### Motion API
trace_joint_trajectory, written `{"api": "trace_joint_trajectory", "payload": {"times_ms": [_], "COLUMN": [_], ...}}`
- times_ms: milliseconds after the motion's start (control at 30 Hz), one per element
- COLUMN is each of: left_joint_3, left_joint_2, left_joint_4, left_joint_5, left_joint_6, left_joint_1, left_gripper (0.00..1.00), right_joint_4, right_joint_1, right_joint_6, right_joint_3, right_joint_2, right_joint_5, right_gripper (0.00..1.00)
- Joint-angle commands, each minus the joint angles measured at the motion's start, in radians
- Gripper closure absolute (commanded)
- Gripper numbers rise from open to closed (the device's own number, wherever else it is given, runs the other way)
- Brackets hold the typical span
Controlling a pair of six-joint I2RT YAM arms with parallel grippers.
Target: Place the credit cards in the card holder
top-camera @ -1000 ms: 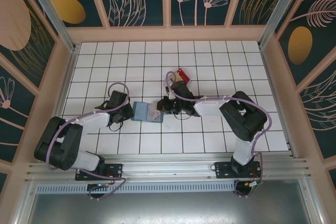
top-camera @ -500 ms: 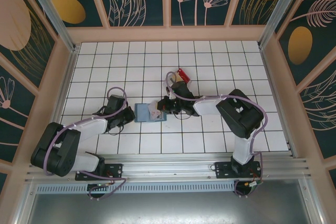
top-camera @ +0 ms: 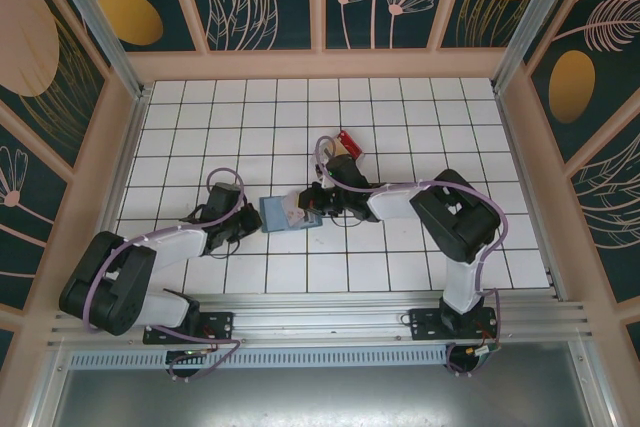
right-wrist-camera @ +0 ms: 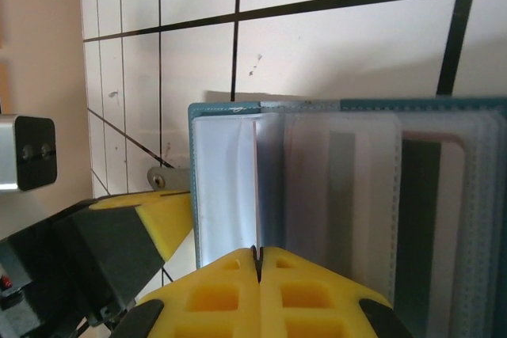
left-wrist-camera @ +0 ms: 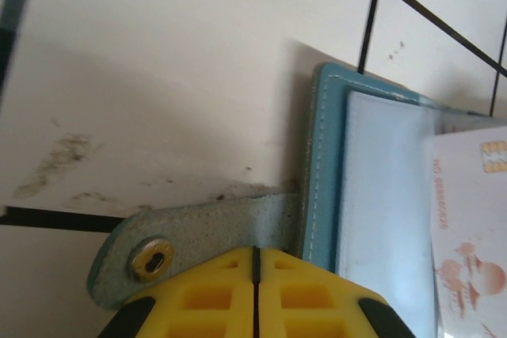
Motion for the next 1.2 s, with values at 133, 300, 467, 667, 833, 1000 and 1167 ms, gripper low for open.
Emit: {"api": "trace_joint_trajectory", "payload": {"times_ms": [133,300,467,667,833,1000,1167], "left_joint_3": [-0.019,-0.028,-0.035,-0.046,-0.036,-0.034,-0.033], "left_joint_2": [0.039,0.037,0.031,0.035,0.051,0.048,0.053], "left_joint_4": [0.019,0.014,0.007,0.032,0.038,0.038,0.040], "left_joint_5": [0.058,0.044,0.038,0.046,0.053,0.049,0.050], "left_joint_6": [-0.041,-0.039,-0.039,-0.055,-0.057,-0.060,-0.060], "left_joint_1": [-0.061,-0.062,-0.063,-0.066,-0.070,-0.074,-0.077], "left_gripper": [0.91,0.92,0.92,0.92,0.92,0.92,0.92], "right_joint_4": [0.049,0.029,0.009,0.012,0.024,0.024,0.033], "right_joint_1": [-0.002,-0.004,-0.018,-0.029,-0.021,-0.011,-0.002], "right_joint_6": [0.014,-0.011,-0.038,-0.050,-0.046,-0.051,-0.050], "right_joint_3": [-0.026,-0.034,-0.054,-0.066,-0.049,-0.041,-0.031], "right_joint_2": [0.027,0.015,-0.012,-0.024,-0.001,0.004,0.023], "right_joint_5": [0.019,0.045,0.084,0.103,0.098,0.109,0.106], "right_gripper": [0.98,0.98,0.98,0.98,0.98,0.98,0.98]}}
